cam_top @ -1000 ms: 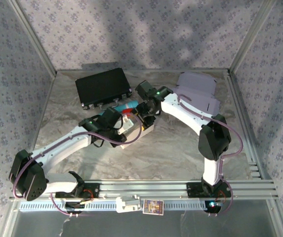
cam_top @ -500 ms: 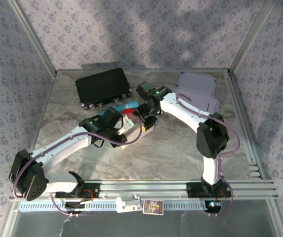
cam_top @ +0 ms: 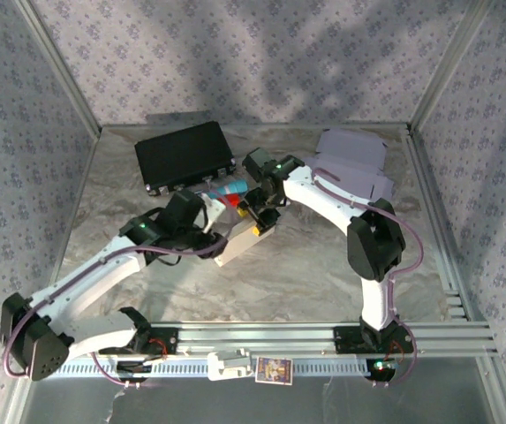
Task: Fold the paper box
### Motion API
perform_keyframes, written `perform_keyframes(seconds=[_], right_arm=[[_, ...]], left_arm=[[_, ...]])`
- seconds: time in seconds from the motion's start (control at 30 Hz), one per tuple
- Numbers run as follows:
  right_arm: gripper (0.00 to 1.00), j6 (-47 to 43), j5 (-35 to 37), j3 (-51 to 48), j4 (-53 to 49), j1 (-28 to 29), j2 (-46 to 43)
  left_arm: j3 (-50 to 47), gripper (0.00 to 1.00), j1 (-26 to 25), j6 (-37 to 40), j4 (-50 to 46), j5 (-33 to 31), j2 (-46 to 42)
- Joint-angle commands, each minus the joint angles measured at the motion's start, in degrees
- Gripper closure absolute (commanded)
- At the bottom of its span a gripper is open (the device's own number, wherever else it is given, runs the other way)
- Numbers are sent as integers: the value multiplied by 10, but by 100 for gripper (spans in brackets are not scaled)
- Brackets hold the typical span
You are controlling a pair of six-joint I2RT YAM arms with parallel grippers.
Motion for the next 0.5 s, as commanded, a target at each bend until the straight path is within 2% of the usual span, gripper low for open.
perform_keyframes(seconds=[0.0, 0.13, 0.2, 0.27, 0.37, 0.47], right_arm=[[46, 1, 3, 2, -16, -1, 3], [46, 1, 3, 2, -13, 0, 3], [46, 1, 3, 0, -13, 0, 3], [46, 0, 3, -2, -12, 2, 3], [46, 1, 1, -8, -9, 2, 0], [46, 1, 3, -9, -9, 1, -1]], left_arm=[[4, 48, 42, -290, -18, 28, -34], [-62, 50, 69, -551, 48, 52, -87], [-105, 51, 71, -670, 117, 54, -109], [-122, 53, 71, -749, 143, 51, -114], [-110, 54, 71, -804, 110, 56, -103], [-118, 57, 70, -857, 122, 68, -103]])
